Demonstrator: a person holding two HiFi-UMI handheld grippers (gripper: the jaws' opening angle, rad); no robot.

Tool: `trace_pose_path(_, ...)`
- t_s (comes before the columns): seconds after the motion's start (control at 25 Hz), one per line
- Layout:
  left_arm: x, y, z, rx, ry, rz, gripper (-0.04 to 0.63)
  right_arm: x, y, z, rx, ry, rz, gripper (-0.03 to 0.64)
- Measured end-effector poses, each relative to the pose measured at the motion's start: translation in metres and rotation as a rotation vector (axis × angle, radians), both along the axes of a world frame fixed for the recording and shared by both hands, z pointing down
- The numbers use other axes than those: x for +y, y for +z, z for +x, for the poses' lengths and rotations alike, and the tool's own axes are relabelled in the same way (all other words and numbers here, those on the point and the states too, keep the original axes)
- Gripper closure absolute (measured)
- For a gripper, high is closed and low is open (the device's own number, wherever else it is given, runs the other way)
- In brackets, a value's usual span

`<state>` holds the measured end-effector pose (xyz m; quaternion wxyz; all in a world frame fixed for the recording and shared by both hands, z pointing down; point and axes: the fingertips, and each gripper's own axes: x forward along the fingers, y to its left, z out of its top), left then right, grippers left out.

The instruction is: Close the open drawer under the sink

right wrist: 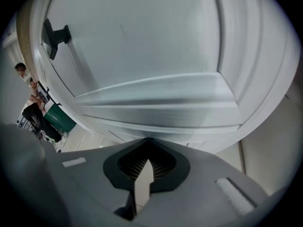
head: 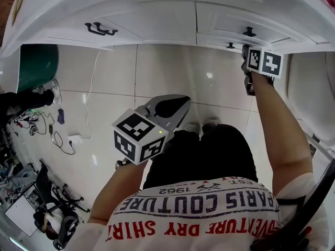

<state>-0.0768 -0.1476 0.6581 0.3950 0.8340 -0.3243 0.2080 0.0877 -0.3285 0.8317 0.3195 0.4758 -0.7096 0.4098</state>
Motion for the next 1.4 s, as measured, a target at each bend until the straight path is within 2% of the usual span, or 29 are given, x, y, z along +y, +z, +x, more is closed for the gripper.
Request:
trace_pose_path(0.32, 0.0, -0.009, -0.003, 0.003, 0.013, 0.011, 0.603, -0.001, -0.008, 0.003, -0.003, 0.026, 0.014, 0.609)
trace_pose_path(0.52, 0.007, -0.04, 0.001, 0.024, 0.036, 0.009, 0.603, 0.027, -0.058, -0.012, -0.063, -0.021, 0.03, 0.609)
trace_pose_path(0.68, 0.009, -0.09, 0.002, 0.051, 0.065, 0.029, 0.603, 0.073, -0.152, -0.047, -0.212, -0.166, 0.078, 0.609)
trace_pose_path(0.76, 0.013, -0.128, 0.002, 0.064, 0.079, 0.04, 0.603, 0.107, -0.215, -0.066, -0.296, -0.244, 0.087, 0.609)
trace_pose_path(0.88, 0.019, -0.191, 0.002, 0.09, 0.11, 0.077, 0.603, 0.151, -0.317, -0.084, -0.362, -0.331, 0.128, 0.609)
trace_pose_path(0.96, 0.025, -0.231, 0.002, 0.101, 0.141, 0.119, 0.603, 0.175, -0.378, -0.089, -0.364, -0.388, 0.186, 0.609)
trace_pose_path(1.08, 0.039, -0.285, 0.002, 0.106, 0.181, 0.185, 0.603, 0.206, -0.453, -0.09, -0.312, -0.471, 0.282, 0.609)
trace_pose_path(1.2, 0.075, -0.338, 0.006, 0.125, 0.2, 0.21, 0.603, 0.25, -0.512, -0.091, -0.305, -0.491, 0.31, 0.61)
trace_pose_path(1.4, 0.115, -0.393, 0.03, 0.108, 0.253, 0.311, 0.603, 0.291, -0.576, -0.083, -0.311, -0.487, 0.435, 0.611)
